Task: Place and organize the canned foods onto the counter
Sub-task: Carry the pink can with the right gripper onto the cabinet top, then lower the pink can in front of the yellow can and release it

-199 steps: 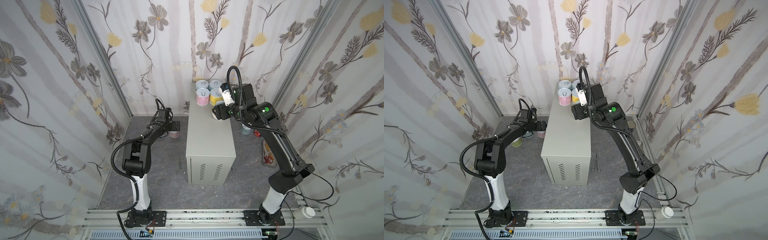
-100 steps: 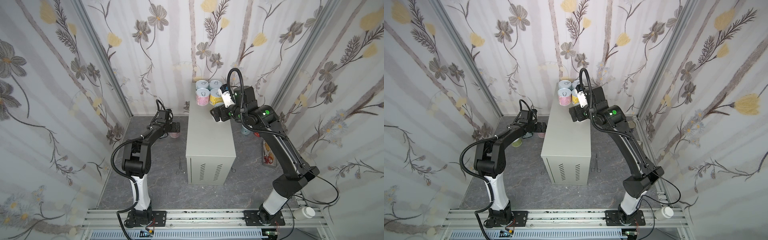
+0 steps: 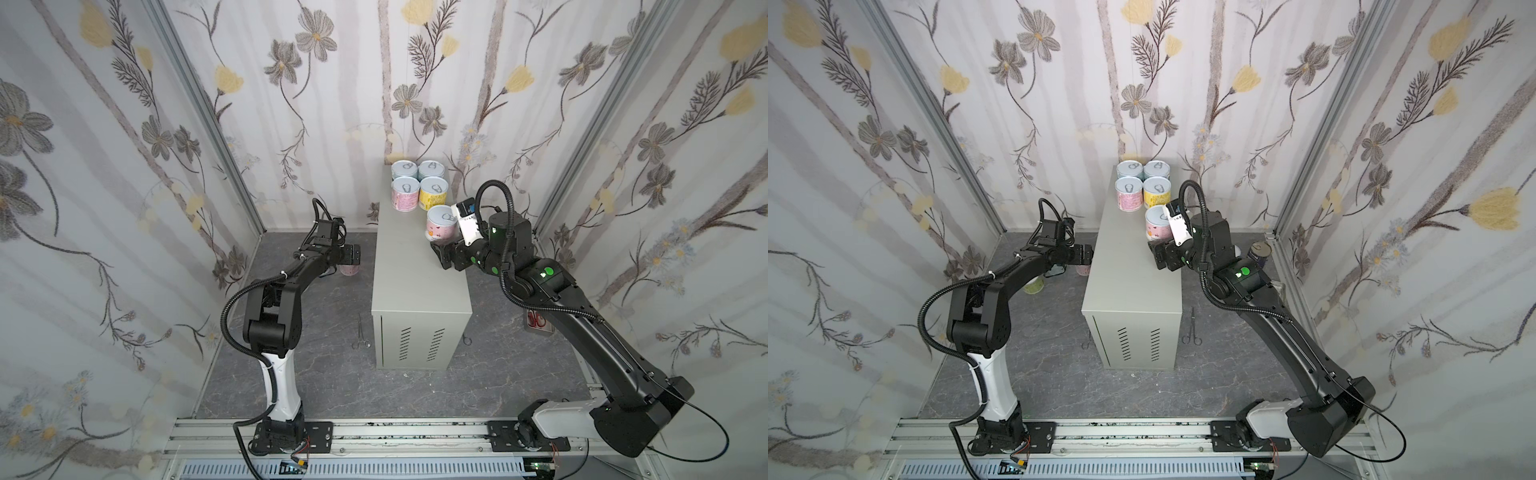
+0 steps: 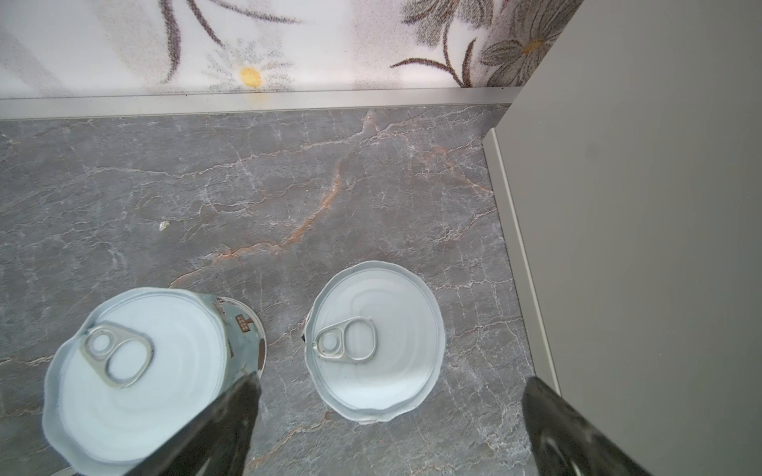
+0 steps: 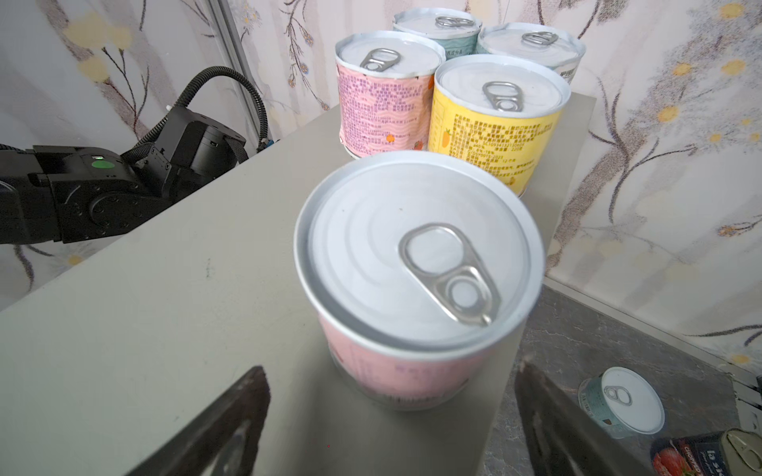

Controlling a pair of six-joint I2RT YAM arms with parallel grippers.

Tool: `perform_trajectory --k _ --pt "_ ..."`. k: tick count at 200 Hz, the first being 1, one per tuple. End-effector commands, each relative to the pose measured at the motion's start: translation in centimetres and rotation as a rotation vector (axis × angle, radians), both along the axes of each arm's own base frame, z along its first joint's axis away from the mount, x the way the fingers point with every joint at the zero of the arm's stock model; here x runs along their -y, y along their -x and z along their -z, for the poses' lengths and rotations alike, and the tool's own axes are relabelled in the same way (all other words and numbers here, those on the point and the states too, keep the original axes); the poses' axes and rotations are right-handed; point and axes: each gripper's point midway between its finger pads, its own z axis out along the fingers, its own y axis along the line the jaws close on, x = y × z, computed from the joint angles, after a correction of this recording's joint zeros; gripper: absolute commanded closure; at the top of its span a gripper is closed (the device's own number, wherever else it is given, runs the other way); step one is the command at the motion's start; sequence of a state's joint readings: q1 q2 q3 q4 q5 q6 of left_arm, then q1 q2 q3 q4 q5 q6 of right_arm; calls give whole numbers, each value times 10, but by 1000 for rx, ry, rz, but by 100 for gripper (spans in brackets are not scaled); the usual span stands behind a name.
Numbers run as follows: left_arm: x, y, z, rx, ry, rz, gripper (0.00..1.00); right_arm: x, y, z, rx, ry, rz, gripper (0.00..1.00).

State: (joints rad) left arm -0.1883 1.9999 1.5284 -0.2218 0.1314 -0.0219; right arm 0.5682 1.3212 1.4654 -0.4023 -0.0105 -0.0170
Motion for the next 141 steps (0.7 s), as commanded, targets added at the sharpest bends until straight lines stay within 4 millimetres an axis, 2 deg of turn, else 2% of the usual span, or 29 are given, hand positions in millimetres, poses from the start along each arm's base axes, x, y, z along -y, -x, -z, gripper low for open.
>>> perform_trajectory --k 1,32,88,141 --pt "-2 0 -7 12 -13 -1 0 -7 -1 -28 132 -81 -34 11" --pt "-3 1 -4 2 -19 -6 0 -9 -5 -25 153 -99 -31 15" --pt "-3 1 -3 -3 -27 -7 0 -12 -23 -12 132 -80 5 22" --pt "-3 0 -2 -7 -37 -3 0 -12 -33 -8 120 -76 29 25"
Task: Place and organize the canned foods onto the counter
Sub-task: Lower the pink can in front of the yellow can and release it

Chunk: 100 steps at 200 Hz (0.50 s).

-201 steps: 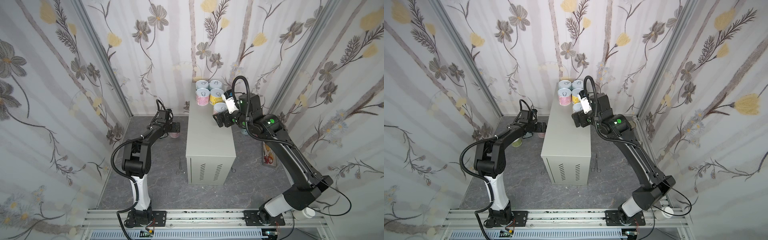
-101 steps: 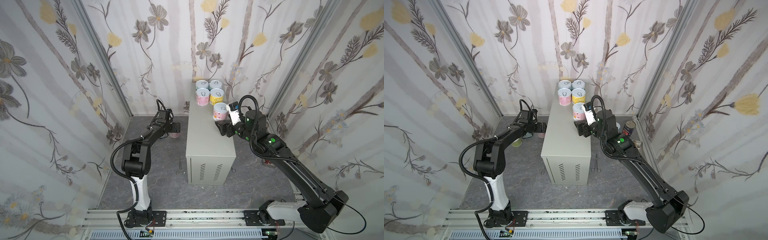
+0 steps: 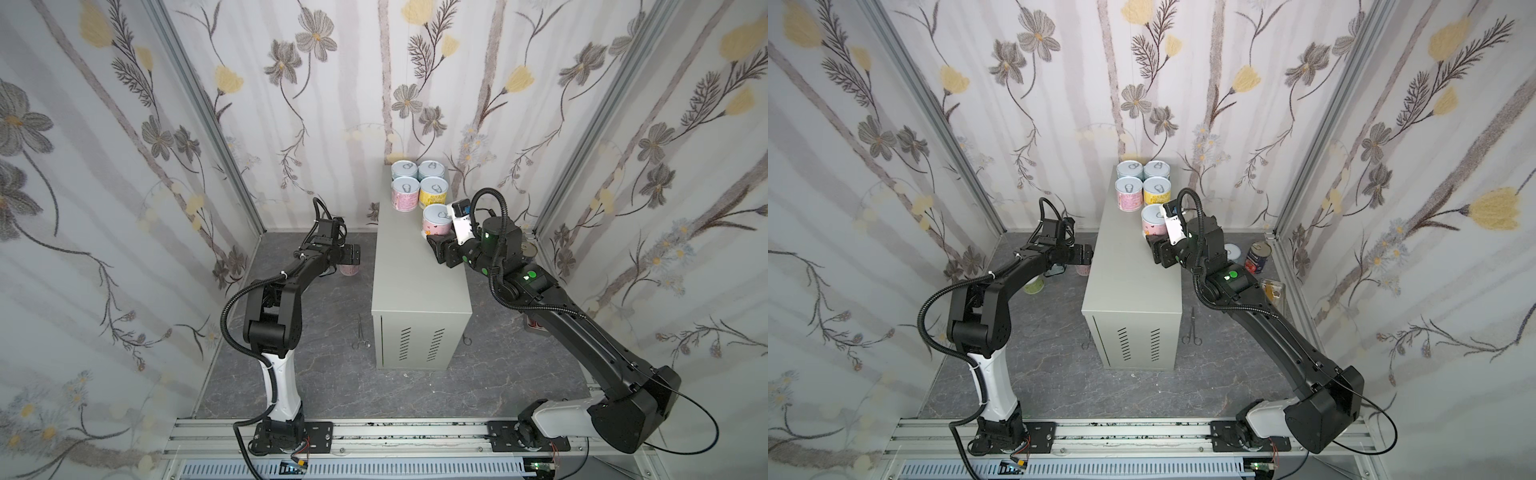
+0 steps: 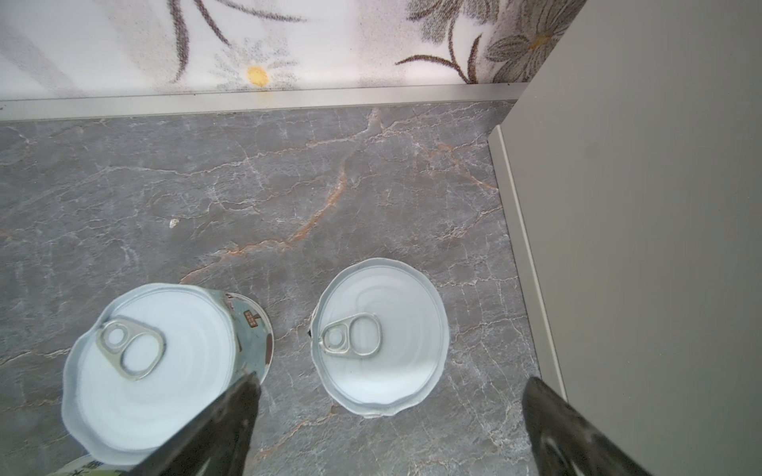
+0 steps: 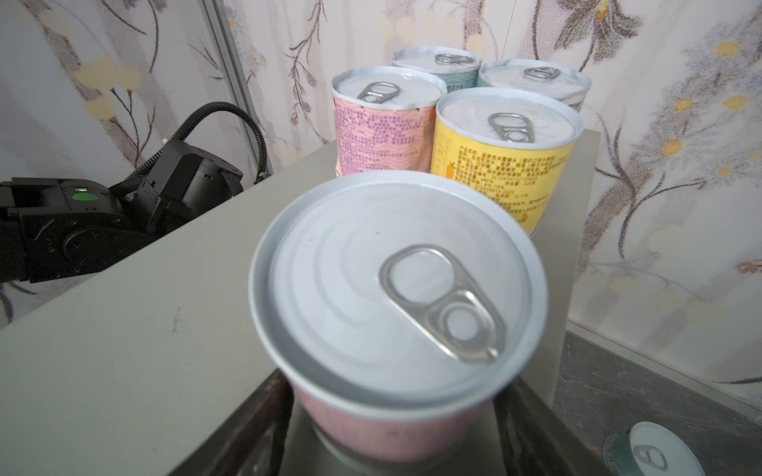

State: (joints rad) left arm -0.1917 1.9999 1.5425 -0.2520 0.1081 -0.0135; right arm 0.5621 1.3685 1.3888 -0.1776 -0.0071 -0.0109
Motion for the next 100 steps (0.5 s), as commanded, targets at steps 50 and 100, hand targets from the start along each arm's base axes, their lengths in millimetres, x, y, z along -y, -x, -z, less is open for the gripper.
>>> perform_trajectory --k 50,100 --pt "-2 0 1 -3 -29 4 0 0 -14 -5 24 -10 32 27" --pt "0 1 1 -6 -36 8 0 4 -20 -2 16 -12 47 29"
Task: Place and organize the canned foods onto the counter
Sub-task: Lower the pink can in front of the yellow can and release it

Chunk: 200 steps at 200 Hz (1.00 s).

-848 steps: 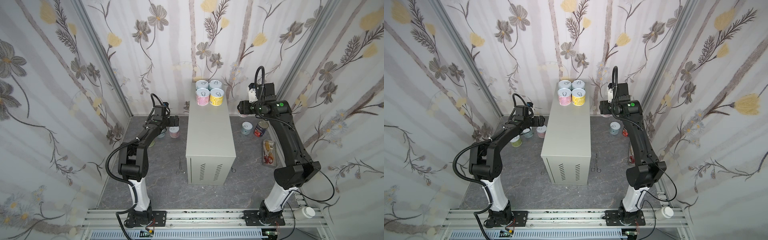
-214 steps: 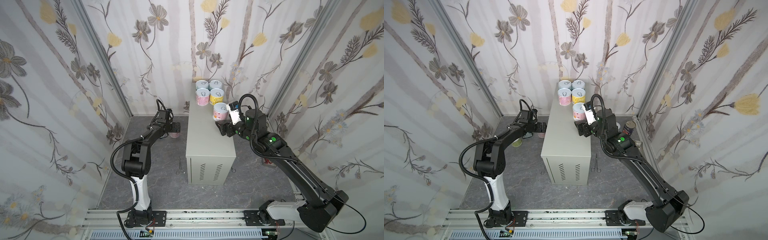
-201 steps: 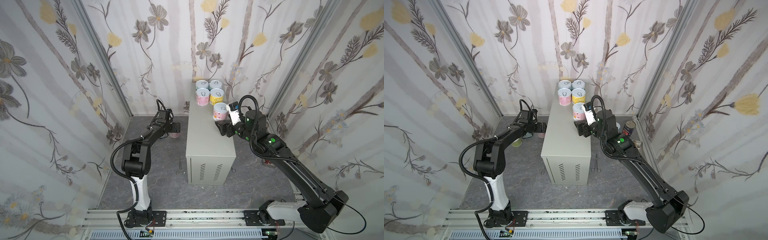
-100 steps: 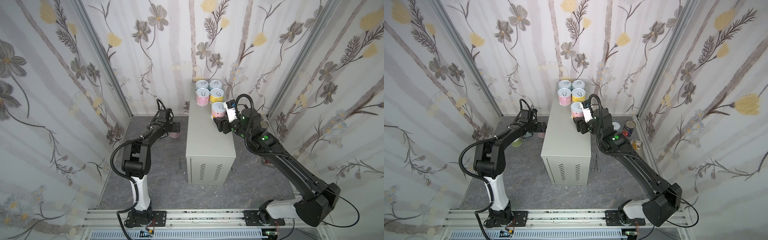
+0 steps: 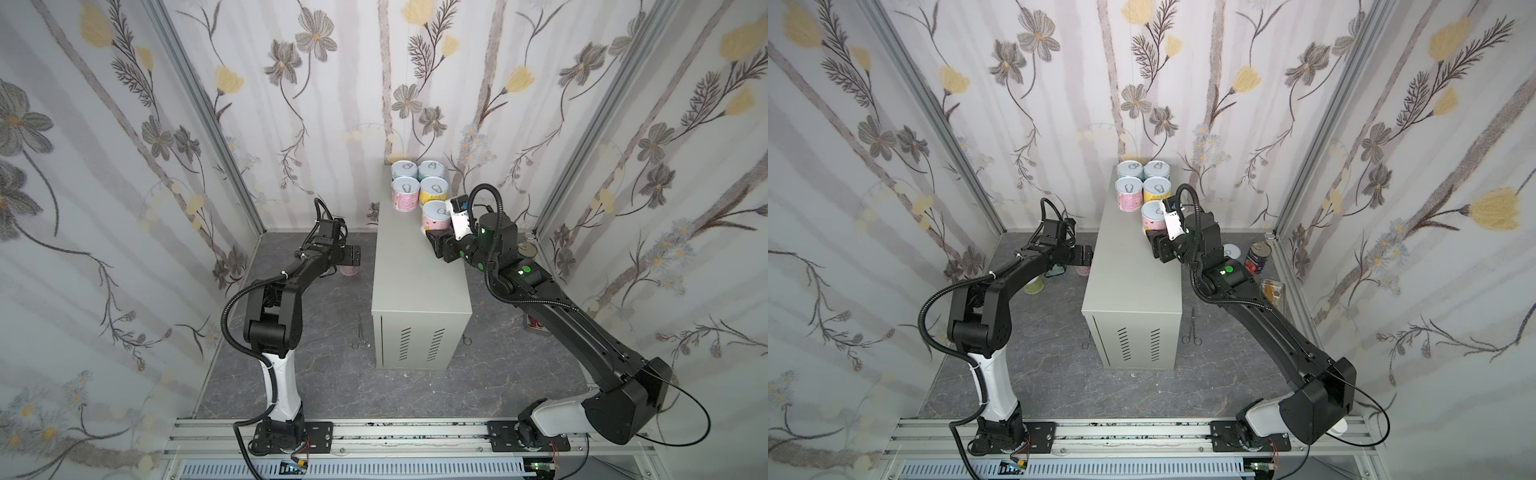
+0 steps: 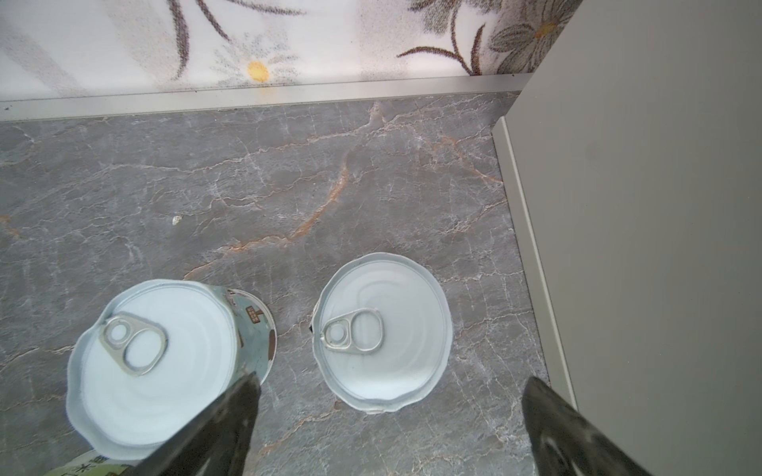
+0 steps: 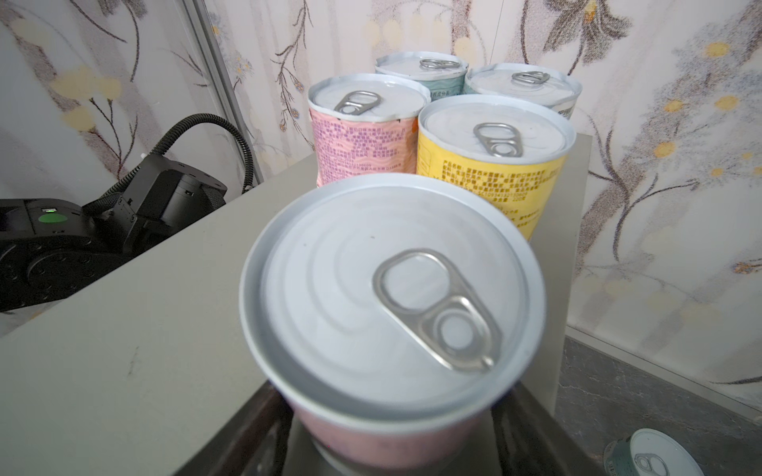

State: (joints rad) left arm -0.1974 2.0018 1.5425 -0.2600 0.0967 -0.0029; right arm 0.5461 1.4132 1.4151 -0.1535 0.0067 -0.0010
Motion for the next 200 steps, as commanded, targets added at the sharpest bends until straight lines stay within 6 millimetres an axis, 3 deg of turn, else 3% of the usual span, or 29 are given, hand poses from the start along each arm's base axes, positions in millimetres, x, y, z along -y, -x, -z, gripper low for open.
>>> perform_trajectory --k 1,140,200 --pt "-1 0 -1 0 -20 3 0 3 -4 -3 14 -3 15 28" --pt "-2 3 -2 -5 -32 1 0 -7 -17 2 4 -1 -23 28" --pt "-5 2 -2 -1 -43 -18 0 -3 -20 3 7 9 -10 29"
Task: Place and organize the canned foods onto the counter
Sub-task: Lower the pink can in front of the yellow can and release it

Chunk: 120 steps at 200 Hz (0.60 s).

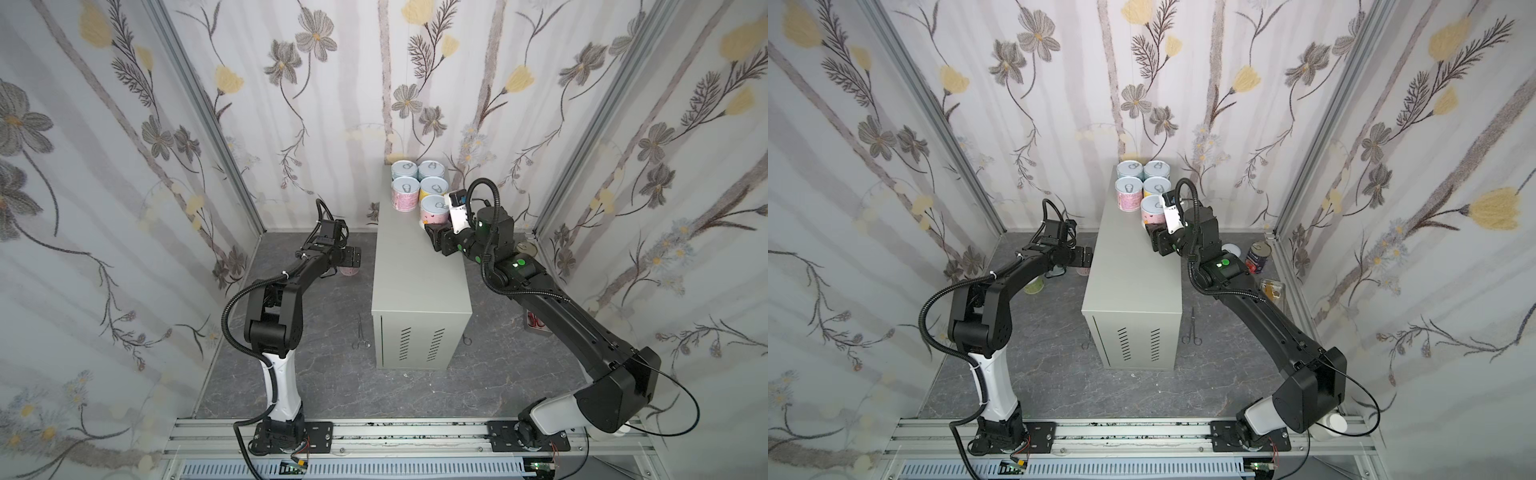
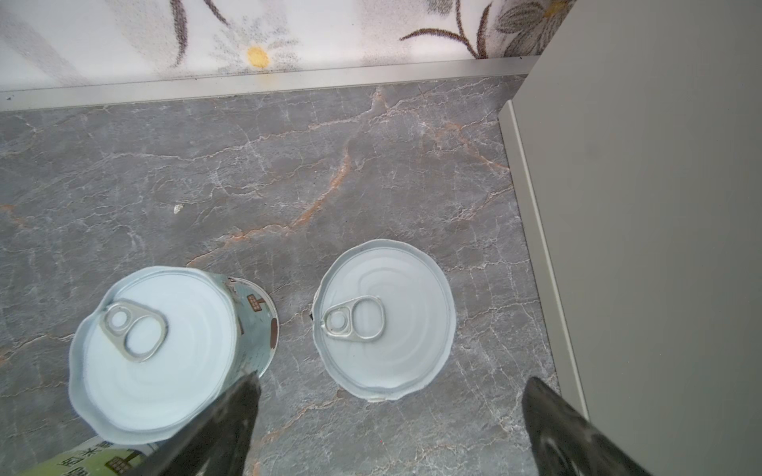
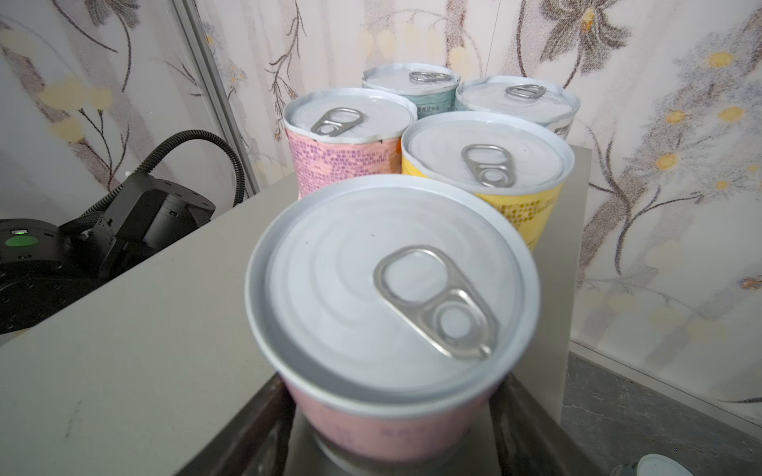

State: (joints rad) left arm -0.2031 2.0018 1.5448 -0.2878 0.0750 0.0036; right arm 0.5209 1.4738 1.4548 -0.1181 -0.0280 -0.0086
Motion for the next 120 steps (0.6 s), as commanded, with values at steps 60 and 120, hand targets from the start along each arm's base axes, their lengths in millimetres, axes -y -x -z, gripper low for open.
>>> perform_trajectory --k 60,120 --pt "-3 -2 -7 19 -21 -14 0 6 -1 4 -5 20 11 30" --pt "-1 0 -8 16 -23 -9 0 10 0 4 -3 19 18 30"
